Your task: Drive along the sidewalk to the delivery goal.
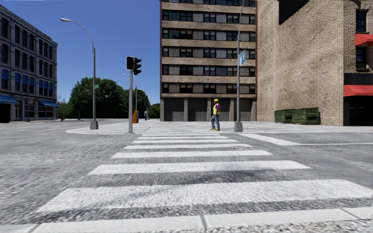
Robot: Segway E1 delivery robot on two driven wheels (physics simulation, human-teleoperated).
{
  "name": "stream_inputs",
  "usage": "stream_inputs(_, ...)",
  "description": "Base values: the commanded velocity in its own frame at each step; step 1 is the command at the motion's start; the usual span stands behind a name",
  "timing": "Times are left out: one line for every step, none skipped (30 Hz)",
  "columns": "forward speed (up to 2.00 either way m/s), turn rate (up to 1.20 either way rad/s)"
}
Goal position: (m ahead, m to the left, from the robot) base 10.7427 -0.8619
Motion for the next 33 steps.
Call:
stream_inputs(1.41,0.24)
stream_inputs(1.41,0.19)
stream_inputs(1.41,0.01)
stream_inputs(1.41,0.00)
stream_inputs(1.41,0.00)
stream_inputs(1.41,0.00)
stream_inputs(1.41,0.00)
stream_inputs(1.39,0.00)
stream_inputs(1.39,0.00)
stream_inputs(1.32,0.04)
stream_inputs(1.24,0.12)
stream_inputs(1.24,0.12)
stream_inputs(1.21,0.14)
stream_inputs(1.19,0.15)
stream_inputs(1.18,0.15)
stream_inputs(1.18,0.15)
stream_inputs(1.17,0.11)
stream_inputs(1.17,0.00)
stream_inputs(1.17,0.00)
stream_inputs(1.17,0.00)
stream_inputs(1.17,0.00)
stream_inputs(1.17,0.00)
stream_inputs(1.17,0.00)
stream_inputs(1.17,0.00)
stream_inputs(1.17,0.00)
stream_inputs(1.17,0.00)
stream_inputs(1.17,0.00)
stream_inputs(1.17,0.00)
stream_inputs(1.17,0.00)
stream_inputs(1.17,0.00)
stream_inputs(1.17,0.00)
stream_inputs(1.17,0.00)
stream_inputs(1.17,0.00)
